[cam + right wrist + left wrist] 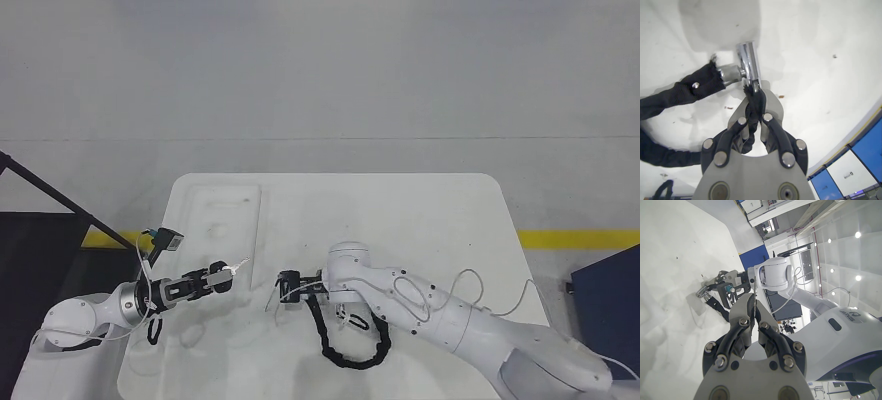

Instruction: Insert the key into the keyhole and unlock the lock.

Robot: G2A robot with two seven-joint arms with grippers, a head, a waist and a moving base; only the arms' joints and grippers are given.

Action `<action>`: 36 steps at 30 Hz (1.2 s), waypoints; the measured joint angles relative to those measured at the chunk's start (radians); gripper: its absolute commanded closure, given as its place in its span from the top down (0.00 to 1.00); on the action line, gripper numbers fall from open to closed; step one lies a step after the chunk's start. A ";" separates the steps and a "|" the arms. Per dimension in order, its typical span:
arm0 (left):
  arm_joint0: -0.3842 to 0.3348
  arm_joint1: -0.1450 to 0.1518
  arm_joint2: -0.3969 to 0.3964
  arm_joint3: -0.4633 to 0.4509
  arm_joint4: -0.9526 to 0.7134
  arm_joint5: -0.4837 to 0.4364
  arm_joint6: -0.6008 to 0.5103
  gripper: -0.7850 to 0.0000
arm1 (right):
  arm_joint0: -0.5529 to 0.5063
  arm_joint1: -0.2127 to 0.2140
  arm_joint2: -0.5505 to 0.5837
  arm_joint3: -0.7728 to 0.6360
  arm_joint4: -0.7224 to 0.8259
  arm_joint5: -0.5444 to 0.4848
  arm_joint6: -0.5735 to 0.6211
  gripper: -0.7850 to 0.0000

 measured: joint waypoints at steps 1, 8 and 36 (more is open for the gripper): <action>0.000 0.000 0.000 0.000 0.000 0.000 0.000 0.00 | -0.016 0.015 0.012 -0.042 -0.058 0.028 -0.017 0.00; 0.000 0.000 0.000 0.000 0.000 0.000 0.000 0.00 | -0.162 0.122 0.138 -0.275 -0.323 0.123 -0.112 0.00; 0.000 0.000 0.000 0.000 0.000 0.000 0.000 0.00 | -0.421 0.298 0.607 -0.212 0.198 -0.393 -0.759 0.00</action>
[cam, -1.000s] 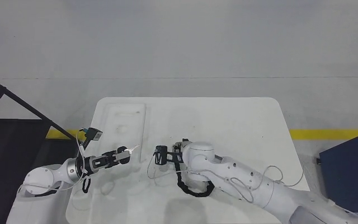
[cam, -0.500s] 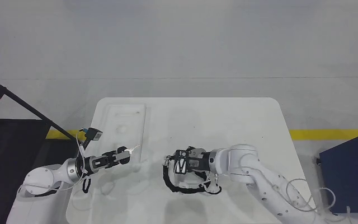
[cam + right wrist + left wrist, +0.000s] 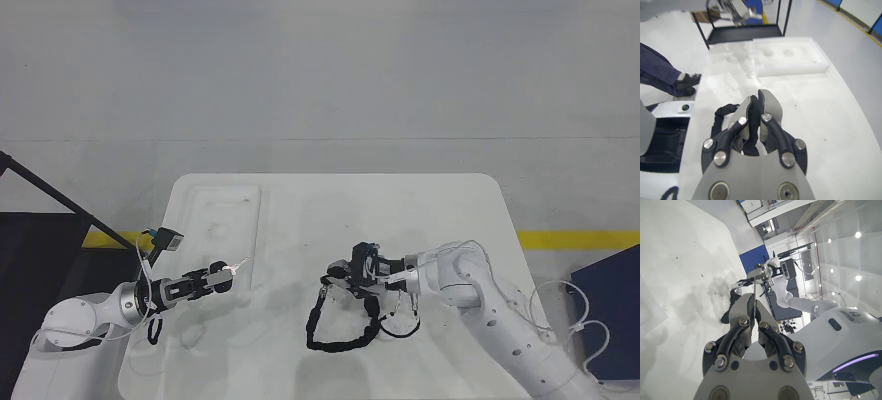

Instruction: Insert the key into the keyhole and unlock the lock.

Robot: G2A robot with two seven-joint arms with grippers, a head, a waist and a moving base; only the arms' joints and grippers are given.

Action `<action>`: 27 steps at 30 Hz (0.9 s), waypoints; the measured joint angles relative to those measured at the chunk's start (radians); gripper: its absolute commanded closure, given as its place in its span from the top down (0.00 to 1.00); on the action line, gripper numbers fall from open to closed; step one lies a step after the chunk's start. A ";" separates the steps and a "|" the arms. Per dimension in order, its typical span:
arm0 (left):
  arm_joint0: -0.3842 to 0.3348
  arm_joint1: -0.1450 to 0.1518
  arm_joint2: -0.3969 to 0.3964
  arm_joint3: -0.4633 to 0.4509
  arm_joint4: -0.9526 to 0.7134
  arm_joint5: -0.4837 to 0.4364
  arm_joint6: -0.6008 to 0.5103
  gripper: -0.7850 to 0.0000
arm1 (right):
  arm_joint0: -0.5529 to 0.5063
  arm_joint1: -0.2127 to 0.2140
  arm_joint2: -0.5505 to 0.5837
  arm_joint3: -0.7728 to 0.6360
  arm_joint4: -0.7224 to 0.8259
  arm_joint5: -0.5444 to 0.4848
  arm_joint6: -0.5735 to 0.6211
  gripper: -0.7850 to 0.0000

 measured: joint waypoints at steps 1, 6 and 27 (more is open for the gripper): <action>0.000 0.000 0.000 0.000 0.000 0.000 0.000 0.00 | 0.010 -0.005 -0.019 -0.003 -0.019 0.044 0.038 0.00; 0.000 0.000 0.000 0.000 0.000 0.000 0.000 0.00 | 0.062 -0.031 -0.100 0.001 -0.068 0.144 0.140 0.00; 0.000 0.000 0.000 0.000 0.000 0.000 0.000 0.00 | 0.112 -0.063 -0.188 0.084 -0.188 0.207 0.322 0.00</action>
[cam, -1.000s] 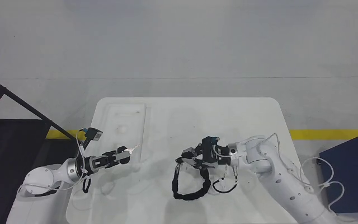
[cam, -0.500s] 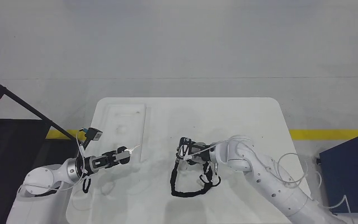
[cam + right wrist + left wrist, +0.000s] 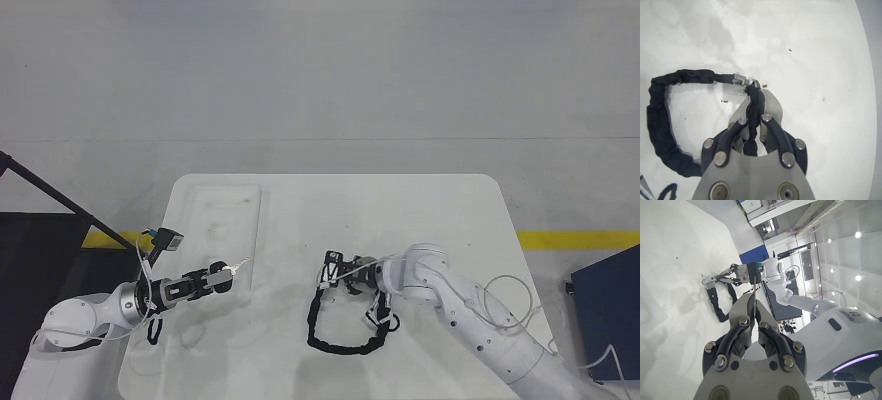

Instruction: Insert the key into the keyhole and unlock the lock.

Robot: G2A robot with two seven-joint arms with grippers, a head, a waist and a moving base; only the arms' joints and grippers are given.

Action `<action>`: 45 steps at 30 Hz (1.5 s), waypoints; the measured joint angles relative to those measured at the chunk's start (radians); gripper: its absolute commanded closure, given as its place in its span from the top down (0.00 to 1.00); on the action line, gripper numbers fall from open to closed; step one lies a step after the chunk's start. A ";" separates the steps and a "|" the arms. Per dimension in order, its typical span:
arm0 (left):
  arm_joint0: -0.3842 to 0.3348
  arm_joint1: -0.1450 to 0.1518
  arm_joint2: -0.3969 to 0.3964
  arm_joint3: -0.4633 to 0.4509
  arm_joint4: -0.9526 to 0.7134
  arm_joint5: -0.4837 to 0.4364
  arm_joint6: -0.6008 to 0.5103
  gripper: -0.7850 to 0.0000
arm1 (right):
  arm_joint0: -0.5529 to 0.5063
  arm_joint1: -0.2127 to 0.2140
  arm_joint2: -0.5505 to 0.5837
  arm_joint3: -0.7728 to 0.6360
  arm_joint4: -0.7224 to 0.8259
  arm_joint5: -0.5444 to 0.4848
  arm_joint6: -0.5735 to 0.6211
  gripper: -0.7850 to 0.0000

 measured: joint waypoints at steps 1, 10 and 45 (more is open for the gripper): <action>0.000 0.000 0.000 0.000 0.000 0.000 0.000 0.00 | -0.001 0.001 0.000 -0.007 -0.011 -0.001 0.022 0.00; 0.000 0.000 0.000 0.000 0.000 0.000 0.000 0.00 | -0.001 -0.003 -0.023 -0.064 -0.045 0.002 0.163 0.89; 0.000 0.000 0.000 0.000 0.000 0.000 0.000 0.00 | 0.038 -0.050 -0.107 -0.061 -0.269 0.101 0.216 0.00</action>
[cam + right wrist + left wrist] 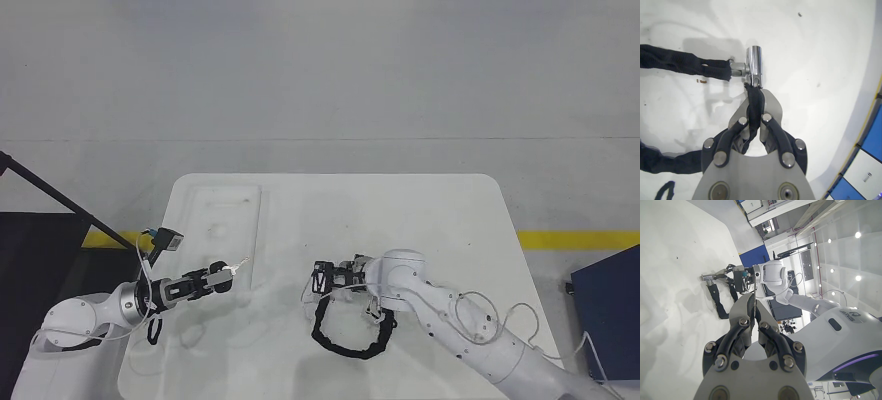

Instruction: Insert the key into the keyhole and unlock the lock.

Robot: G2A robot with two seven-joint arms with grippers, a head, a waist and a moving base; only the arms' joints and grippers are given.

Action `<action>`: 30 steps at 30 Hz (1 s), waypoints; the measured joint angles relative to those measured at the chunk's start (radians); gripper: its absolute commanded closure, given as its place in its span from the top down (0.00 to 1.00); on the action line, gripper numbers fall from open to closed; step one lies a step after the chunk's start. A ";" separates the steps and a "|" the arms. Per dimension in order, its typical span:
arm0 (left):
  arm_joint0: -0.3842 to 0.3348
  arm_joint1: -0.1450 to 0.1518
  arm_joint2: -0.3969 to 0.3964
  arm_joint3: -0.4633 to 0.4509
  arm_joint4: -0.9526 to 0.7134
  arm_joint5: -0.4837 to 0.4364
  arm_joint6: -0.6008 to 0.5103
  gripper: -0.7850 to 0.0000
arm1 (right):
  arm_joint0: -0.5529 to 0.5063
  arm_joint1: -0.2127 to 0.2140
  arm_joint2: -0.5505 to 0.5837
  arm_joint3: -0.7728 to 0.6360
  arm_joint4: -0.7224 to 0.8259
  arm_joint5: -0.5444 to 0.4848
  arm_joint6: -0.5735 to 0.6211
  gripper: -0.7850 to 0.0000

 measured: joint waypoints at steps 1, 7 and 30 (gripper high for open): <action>0.000 0.000 0.000 0.000 0.000 0.000 0.000 0.00 | -0.012 0.004 0.002 -0.031 -0.051 0.025 0.009 0.00; 0.000 0.000 0.000 0.000 0.000 0.000 0.000 0.00 | -0.078 0.022 -0.026 -0.178 -0.396 0.121 0.084 0.00; 0.000 0.000 0.000 0.000 0.000 0.000 0.000 0.00 | -0.287 0.040 0.003 -0.556 -0.785 0.299 -0.323 0.00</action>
